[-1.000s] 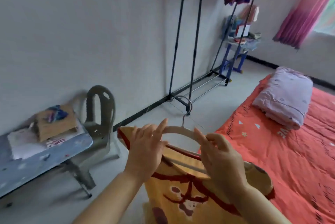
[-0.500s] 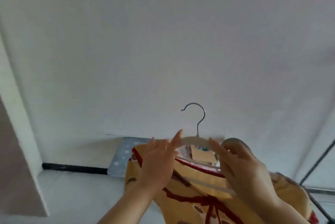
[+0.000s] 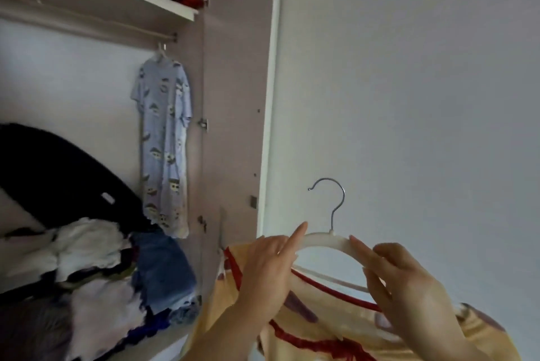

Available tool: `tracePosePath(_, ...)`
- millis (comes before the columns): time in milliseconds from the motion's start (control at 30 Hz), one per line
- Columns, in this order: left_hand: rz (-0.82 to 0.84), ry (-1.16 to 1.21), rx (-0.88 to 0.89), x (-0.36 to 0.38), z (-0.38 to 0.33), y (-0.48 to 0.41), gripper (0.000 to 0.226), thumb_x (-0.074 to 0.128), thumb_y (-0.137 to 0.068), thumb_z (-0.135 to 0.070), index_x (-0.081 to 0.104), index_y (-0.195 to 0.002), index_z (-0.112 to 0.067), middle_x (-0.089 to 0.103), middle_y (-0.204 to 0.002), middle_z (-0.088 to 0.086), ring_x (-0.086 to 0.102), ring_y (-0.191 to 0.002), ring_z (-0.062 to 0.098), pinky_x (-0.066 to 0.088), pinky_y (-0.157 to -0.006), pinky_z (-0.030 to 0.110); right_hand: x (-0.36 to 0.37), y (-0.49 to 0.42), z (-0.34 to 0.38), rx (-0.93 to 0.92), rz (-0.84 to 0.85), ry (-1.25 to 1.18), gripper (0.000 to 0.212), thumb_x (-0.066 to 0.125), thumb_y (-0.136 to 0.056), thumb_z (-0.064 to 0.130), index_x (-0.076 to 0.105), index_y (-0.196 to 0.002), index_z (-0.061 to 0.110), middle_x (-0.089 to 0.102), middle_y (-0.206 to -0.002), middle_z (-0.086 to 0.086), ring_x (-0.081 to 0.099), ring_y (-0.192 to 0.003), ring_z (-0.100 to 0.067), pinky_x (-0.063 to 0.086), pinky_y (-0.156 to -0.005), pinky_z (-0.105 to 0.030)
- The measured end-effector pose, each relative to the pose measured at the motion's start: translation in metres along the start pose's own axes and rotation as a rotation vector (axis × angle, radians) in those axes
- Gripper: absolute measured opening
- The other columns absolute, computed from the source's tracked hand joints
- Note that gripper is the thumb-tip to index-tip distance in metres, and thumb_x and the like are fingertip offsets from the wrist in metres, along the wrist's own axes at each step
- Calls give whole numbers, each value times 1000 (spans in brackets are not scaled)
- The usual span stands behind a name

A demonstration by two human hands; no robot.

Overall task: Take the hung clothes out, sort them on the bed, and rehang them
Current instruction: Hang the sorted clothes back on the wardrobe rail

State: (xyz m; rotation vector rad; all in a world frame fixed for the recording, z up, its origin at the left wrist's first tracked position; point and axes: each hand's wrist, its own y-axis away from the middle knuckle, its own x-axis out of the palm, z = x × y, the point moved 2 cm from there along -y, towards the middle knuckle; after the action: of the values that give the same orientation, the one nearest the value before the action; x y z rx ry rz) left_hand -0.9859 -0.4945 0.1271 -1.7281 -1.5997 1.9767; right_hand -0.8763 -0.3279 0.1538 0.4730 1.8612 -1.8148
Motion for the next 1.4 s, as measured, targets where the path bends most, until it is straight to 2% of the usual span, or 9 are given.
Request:
tracePosePath(133, 14, -21, -229, -21, 69, -26, 69, 45, -97, -27, -7, -142, -39, 50, -126, -8, 41, -113, 10, 30, -100, 22, 73, -66, 13, -78, -9, -205, 82, 84, -50, -5, 55, -116, 34, 60, -82, 2, 49, -57, -13, 30, -40, -13)
tracePosePath(267, -122, -93, -253, -46, 136, -46, 57, 44, -98, -27, 14, -145, -38, 55, -101, -5, 49, -99, 14, 34, -88, 24, 131, -126, 41, -230, 31, -311, 85, 86, -48, -4, 55, -121, 28, 58, -84, 2, 52, -51, -10, 38, -42, -14)
tracePosePath(400, -222, -229, -203, -66, 205, -63, 53, 57, -83, -25, 46, -135, -27, 53, -65, -4, 52, -58, 13, 45, -53, 27, 184, -183, 77, -308, 71, -378, 83, 88, -45, -2, 63, -121, 20, 54, -82, 5, 55, -51, -8, 35, -46, -10)
tracePosePath(667, -322, -400, -304, -109, 358, -111, 56, 43, -98, -17, 22, -144, -41, 56, -97, -6, 46, -83, 8, 30, -71, 21, 296, -302, 159, -436, -27, -395, 57, 67, -72, 13, 53, -125, 27, 56, -82, 1, 58, -53, -14, 40, -37, -21)
tracePosePath(833, -321, -463, -246, -139, 459, -154, 50, 57, -89, -11, 48, -135, -29, 62, -82, 1, 58, -74, 22, 49, -65, 34, 351, -372, 203, -467, -90, -282, 45, 56, -80, 35, 47, -124, 35, 54, -77, 8, 56, -45, -12, 37, -29, -25)
tracePosePath(967, -393, -535, -174, -153, 524, -189, 48, 67, -78, -10, 59, -124, -23, 60, -68, -2, 56, -58, 18, 48, -49, 32, 394, -427, 231, -485, -128, -268, 51, 66, -77, 25, 48, -124, 32, 54, -74, 4, 54, -43, -17, 37, -27, -27)
tracePosePath(1167, -438, -412, -313, -162, 605, -251, 50, 43, -98, -26, 28, -146, -26, 52, -131, -2, 47, -116, 16, 36, -101, 29, 451, -524, 270, -479, -115, -172, 63, 84, -63, 16, 61, -122, 22, 54, -77, -1, 54, -43, -19, 38, -30, -29)
tracePosePath(1267, -458, -332, -366, -161, 647, -281, 55, 42, -98, -33, 20, -147, -30, 30, -150, -6, 27, -137, 13, 23, -114, 31, 478, -583, 285, -418, -18, -98, 52, 47, -96, 26, 29, -145, 31, 48, -116, -4, 62, -89, -25, 50, -67, -33)
tracePosePath(1400, -359, -343, -408, -156, 702, -331, 55, 39, -98, -36, 16, -148, -31, 9, -157, -7, 10, -143, 12, 19, -116, 30, 521, -669, 293, -385, -82, -90, 47, 38, -97, 19, 29, -142, 29, 45, -113, -5, 59, -95, -29, 43, -65, -31)
